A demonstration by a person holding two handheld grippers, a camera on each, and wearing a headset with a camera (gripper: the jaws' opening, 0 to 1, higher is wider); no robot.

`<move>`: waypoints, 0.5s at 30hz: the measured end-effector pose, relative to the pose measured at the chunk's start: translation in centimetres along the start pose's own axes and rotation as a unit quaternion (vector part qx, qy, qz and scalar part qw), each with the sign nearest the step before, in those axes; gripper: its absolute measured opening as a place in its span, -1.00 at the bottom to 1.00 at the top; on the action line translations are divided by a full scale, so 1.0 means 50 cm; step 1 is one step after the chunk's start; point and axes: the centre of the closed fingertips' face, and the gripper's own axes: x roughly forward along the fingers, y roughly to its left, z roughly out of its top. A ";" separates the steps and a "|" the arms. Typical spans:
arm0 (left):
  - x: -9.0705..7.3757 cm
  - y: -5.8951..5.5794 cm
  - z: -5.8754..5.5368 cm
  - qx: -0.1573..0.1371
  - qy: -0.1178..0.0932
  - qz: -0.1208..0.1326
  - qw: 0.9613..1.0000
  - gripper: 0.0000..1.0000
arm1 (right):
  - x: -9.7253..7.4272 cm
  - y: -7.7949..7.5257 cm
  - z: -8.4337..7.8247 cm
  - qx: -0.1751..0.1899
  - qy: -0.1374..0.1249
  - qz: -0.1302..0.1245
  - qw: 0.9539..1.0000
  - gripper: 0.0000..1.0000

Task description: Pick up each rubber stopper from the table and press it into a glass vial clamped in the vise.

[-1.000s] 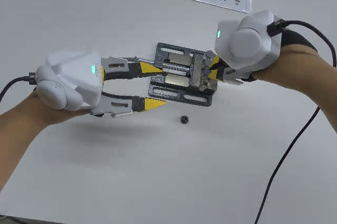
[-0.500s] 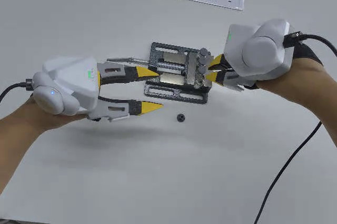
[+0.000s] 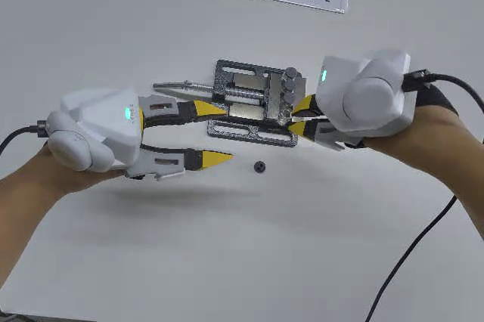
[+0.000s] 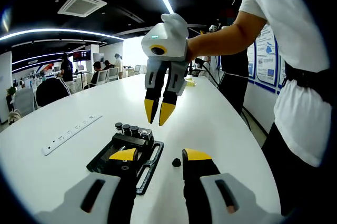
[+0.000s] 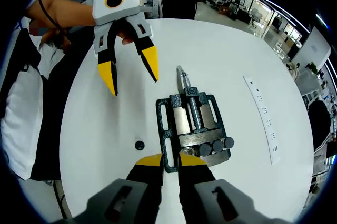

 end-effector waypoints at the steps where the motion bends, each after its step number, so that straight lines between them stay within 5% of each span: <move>1: -0.001 -0.001 -0.001 0.000 0.000 0.000 1.000 -0.38 | 0.003 0.005 -0.002 0.001 0.001 0.002 1.000 -0.80; 15: -0.011 -0.020 -0.016 -0.004 0.002 0.000 1.000 -0.38 | 0.056 0.067 -0.017 0.005 0.011 0.028 1.000 -0.80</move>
